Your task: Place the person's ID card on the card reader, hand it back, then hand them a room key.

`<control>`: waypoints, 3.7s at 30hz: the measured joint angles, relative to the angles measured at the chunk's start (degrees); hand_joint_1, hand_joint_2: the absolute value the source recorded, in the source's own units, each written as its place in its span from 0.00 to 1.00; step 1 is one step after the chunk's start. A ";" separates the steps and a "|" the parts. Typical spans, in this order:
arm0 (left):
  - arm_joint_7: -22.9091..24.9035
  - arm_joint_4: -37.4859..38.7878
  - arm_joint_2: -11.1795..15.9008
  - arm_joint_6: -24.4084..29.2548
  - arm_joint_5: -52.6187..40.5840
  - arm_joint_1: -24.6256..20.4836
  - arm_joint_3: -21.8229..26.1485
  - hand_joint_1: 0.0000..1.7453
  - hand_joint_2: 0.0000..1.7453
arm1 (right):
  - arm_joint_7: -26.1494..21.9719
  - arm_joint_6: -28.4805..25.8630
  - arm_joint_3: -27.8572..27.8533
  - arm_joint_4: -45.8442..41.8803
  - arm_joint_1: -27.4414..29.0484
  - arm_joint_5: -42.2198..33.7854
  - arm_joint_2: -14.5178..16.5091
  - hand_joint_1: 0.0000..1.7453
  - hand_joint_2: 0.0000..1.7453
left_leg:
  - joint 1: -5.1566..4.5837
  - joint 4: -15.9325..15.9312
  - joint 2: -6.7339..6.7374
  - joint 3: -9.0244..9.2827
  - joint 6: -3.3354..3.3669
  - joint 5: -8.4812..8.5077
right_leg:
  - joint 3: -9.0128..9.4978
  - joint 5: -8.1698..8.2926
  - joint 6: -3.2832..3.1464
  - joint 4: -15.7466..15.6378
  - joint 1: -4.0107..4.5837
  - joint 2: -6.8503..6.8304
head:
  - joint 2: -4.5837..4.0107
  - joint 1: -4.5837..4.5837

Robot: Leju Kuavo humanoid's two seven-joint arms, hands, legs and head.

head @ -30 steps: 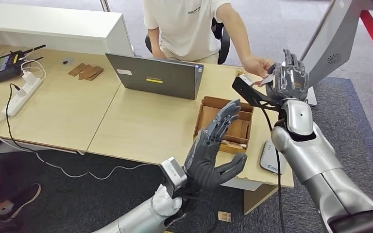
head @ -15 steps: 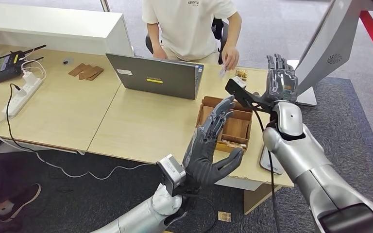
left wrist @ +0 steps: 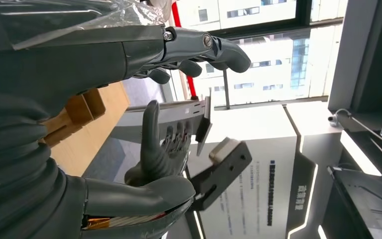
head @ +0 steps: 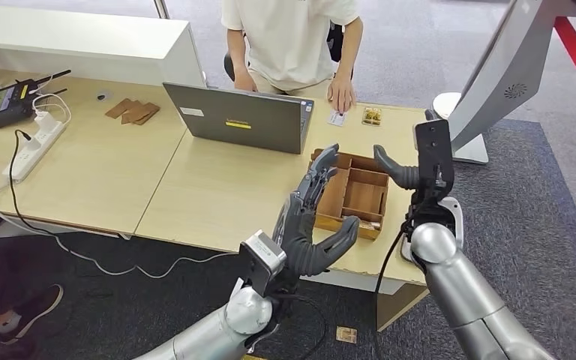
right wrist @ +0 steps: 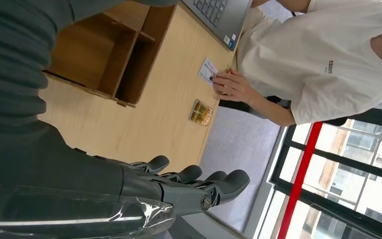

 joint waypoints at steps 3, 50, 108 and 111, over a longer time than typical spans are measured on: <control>0.64 -1.03 0.82 0.58 -0.79 0.45 0.40 0.00 1.00 | -0.89 -1.52 -0.04 -6.66 5.45 -1.43 -2.10 0.00 1.00 | -0.01 0.00 0.00 -0.01 0.00 0.00 | 0.00 0.00 0.00 0.00 -0.01 0.00 | 0.00 -0.01; -0.60 -3.37 0.37 -3.68 -1.80 1.05 1.31 0.00 1.00 | 11.61 8.61 6.93 2.42 15.99 59.51 1.72 0.00 1.00 | 0.00 -0.01 0.02 -0.01 0.00 0.00 | 0.00 0.00 -0.01 0.00 0.01 0.01 | 0.00 -0.01; 0.53 -5.84 0.57 -6.14 -3.33 3.15 -0.11 0.00 1.00 | 15.13 -1.13 8.39 24.58 7.45 72.75 4.38 0.00 1.00 | -0.01 -0.01 0.02 -0.01 0.00 0.01 | 0.01 0.01 -0.01 0.00 0.00 0.01 | 0.00 -0.01; 0.38 -5.84 0.57 -6.15 -3.33 3.15 -0.12 0.00 1.00 | 15.03 -0.93 8.39 25.07 7.23 72.76 4.53 0.00 1.00 | -0.01 -0.01 0.02 -0.01 0.00 0.01 | 0.01 0.01 -0.01 0.00 0.00 0.01 | 0.00 -0.01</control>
